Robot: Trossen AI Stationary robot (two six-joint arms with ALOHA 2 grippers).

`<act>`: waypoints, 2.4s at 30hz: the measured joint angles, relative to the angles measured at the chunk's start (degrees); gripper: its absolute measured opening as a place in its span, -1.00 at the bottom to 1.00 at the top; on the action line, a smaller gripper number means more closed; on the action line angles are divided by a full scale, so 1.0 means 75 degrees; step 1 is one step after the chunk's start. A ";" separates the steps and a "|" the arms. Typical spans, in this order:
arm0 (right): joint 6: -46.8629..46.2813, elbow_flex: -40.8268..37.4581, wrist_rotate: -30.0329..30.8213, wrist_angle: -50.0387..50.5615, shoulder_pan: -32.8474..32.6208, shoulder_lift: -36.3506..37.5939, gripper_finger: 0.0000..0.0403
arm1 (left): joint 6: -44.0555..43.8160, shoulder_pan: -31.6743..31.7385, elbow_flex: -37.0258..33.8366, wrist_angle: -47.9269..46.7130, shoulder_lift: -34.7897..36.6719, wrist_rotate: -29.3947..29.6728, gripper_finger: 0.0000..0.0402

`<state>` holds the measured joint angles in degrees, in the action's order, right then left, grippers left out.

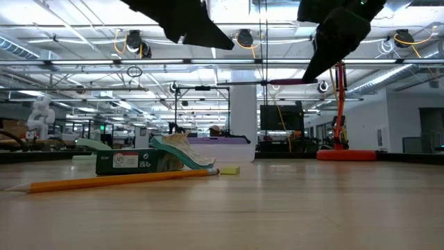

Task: Pack school essentials
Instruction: Put the purple scissors into the purple supply box

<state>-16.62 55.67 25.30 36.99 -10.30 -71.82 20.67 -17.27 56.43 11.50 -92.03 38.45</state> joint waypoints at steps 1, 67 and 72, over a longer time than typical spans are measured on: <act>-0.0049 -0.0037 -0.0005 0.0015 0.0044 0.0073 -0.95 | 0.0028 0.0086 0.0028 0.0027 -0.0071 -0.0043 0.00; 0.0774 -0.1624 0.0037 -0.3529 0.0426 0.0421 -0.95 | -0.2688 0.1052 0.0019 0.0512 -0.0681 0.0138 -0.54; 0.0774 -0.1624 0.0029 -0.3529 0.0425 0.0421 -0.95 | -0.2688 0.1052 0.0019 0.0507 -0.0681 0.0215 -0.54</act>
<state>-10.81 43.48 25.52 10.52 -7.11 -68.66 0.51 -9.39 56.58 15.30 -97.14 40.06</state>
